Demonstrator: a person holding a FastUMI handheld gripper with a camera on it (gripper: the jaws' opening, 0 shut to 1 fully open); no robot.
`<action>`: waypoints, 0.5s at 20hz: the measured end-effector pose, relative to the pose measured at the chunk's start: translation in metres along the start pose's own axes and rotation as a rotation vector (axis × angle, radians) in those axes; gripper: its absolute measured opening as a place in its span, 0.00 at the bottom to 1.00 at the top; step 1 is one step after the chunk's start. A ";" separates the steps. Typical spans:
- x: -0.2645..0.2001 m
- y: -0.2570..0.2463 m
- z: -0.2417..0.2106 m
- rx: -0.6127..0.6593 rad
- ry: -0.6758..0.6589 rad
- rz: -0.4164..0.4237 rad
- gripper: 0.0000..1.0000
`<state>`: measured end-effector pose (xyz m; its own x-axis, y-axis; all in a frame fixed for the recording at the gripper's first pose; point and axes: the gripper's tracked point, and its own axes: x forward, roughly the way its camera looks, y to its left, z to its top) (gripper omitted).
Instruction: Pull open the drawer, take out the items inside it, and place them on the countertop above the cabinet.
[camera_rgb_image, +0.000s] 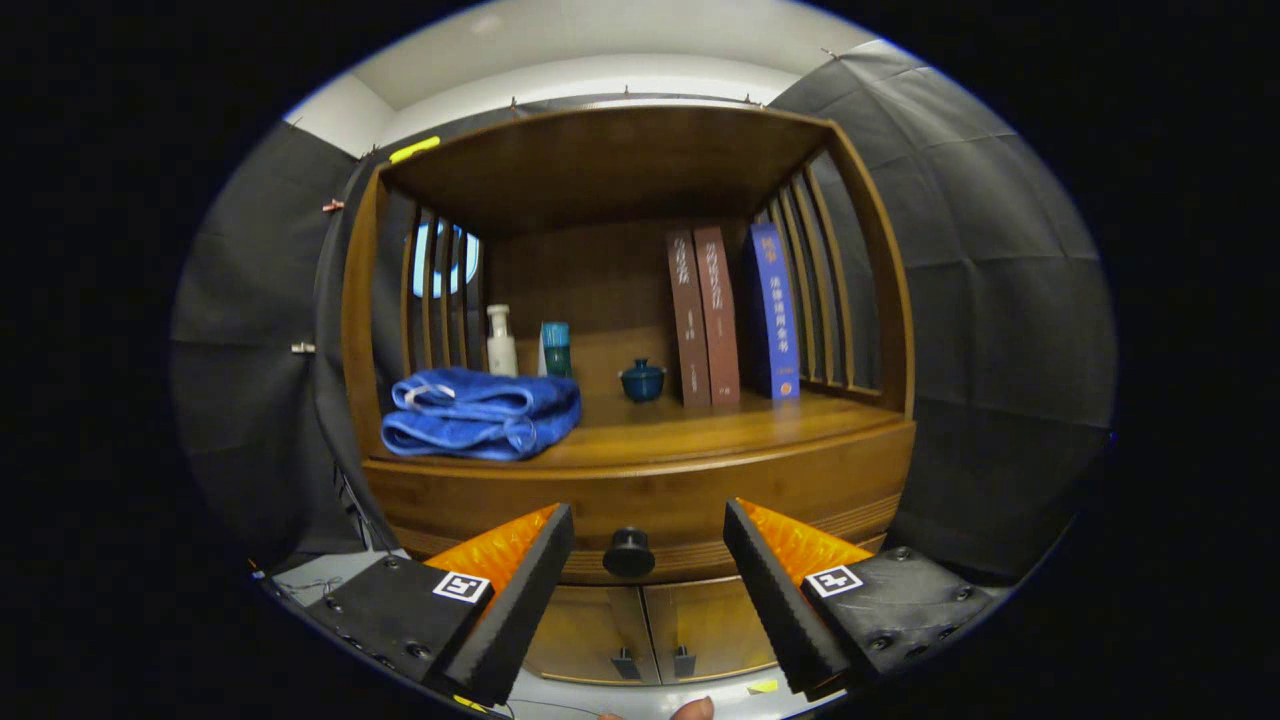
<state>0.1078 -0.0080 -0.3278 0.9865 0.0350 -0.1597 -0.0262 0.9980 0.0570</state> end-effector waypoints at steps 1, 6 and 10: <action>0.009 0.000 -0.009 -0.008 0.013 0.002 0.99; 0.049 0.007 -0.047 -0.024 0.092 0.036 0.84; 0.056 0.014 -0.064 -0.018 0.150 0.047 0.53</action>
<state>0.1522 0.0107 -0.3985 0.9491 0.0880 -0.3023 -0.0763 0.9958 0.0506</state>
